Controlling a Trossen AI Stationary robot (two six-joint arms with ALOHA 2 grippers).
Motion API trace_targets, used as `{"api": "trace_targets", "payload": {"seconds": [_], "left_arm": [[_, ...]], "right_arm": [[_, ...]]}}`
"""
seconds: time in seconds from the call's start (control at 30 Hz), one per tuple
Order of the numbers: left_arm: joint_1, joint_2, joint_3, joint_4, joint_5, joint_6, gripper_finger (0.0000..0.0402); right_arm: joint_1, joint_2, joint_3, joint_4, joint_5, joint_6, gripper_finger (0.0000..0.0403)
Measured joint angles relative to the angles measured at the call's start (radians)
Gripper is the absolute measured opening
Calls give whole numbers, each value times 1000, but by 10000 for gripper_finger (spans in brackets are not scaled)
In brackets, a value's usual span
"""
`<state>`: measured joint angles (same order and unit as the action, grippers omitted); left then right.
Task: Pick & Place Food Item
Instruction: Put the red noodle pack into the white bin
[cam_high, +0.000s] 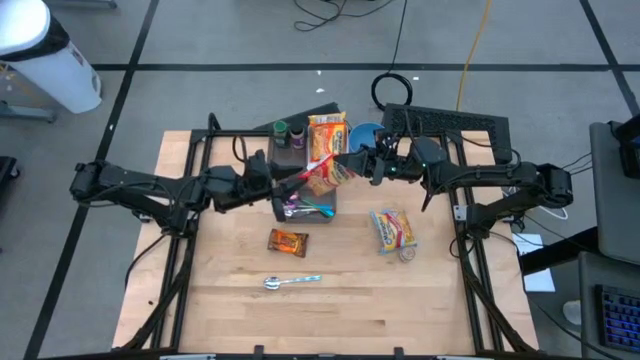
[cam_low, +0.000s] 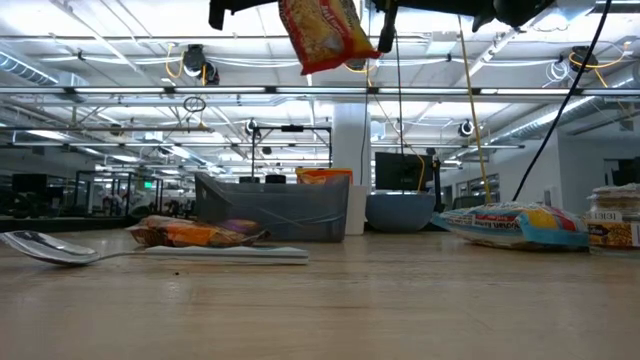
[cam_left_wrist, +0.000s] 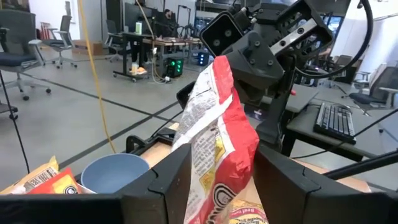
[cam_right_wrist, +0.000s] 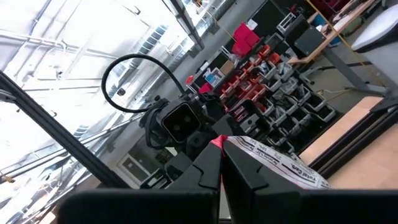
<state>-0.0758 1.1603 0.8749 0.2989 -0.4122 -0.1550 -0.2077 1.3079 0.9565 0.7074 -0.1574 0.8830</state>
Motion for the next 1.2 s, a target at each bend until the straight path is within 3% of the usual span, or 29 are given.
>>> {"api": "trace_targets", "payload": {"seconds": [0.13,0.5,0.93,1.07,1.2], "left_arm": [[5,0,0,-1,5,0,145],[5,0,0,-1,46,14,7],[32,-1,0,77,47,-79,4],[32,-1,36,11,84,-75,3],[32,-1,121,-136,147,-56,2]], "right_arm": [[0,0,0,0,0,-5,0],[0,0,0,0,-3,-5,0],[2,0,0,67,-47,-73,6],[0,0,0,87,-58,-84,40],[-23,0,0,87,-126,-79,104]]}}
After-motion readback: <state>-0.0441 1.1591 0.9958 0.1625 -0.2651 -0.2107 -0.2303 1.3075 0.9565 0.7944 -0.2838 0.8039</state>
